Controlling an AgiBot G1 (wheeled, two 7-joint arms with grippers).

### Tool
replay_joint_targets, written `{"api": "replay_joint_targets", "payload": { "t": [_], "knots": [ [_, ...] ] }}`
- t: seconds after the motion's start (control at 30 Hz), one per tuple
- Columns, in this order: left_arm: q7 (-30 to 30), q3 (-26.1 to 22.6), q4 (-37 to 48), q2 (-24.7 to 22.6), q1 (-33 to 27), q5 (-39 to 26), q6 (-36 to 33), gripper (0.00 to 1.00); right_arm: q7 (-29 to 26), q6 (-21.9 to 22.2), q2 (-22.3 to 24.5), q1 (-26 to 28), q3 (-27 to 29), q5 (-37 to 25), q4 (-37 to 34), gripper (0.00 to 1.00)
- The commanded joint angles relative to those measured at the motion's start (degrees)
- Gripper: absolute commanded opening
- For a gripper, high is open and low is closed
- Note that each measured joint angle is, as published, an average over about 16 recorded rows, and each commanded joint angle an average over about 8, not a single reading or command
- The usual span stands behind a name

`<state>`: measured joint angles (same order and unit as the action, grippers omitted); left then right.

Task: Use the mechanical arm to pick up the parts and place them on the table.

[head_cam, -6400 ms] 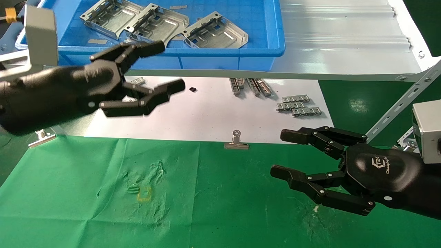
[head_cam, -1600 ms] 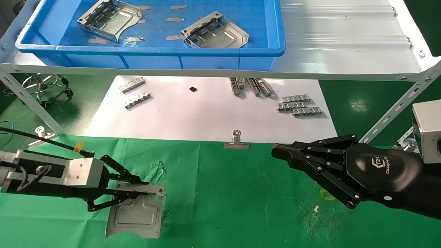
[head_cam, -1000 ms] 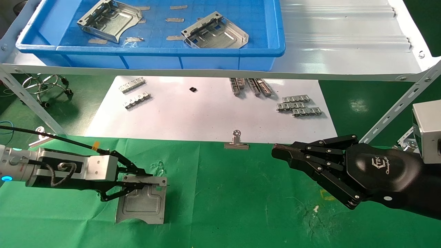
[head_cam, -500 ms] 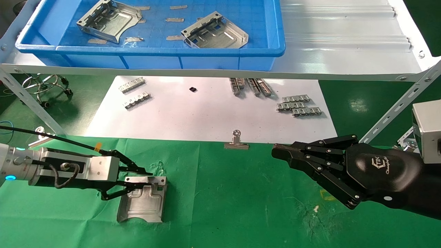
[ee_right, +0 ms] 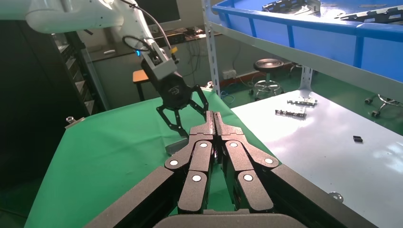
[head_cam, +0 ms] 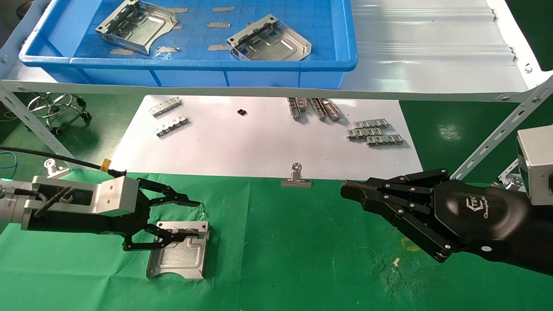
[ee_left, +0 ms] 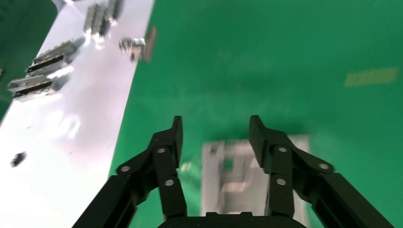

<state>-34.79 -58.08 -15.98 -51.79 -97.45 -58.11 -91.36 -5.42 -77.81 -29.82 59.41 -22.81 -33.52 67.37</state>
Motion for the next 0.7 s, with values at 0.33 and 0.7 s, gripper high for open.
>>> {"api": "replay_joint_targets", "payload": {
  "t": [0.33,0.7],
  "knots": [
    [12.66,3.17,-11.33,4.17,5.39,6.73,-1.01,1.0,0.0,0.0,0.0,0.0,0.0,0.0,0.0,1.0],
    [19.23,10.94,-20.57,6.68,11.49,8.64,0.33,1.0,0.0,0.0,0.0,0.0,0.0,0.0,0.0,1.0]
  ]
}}
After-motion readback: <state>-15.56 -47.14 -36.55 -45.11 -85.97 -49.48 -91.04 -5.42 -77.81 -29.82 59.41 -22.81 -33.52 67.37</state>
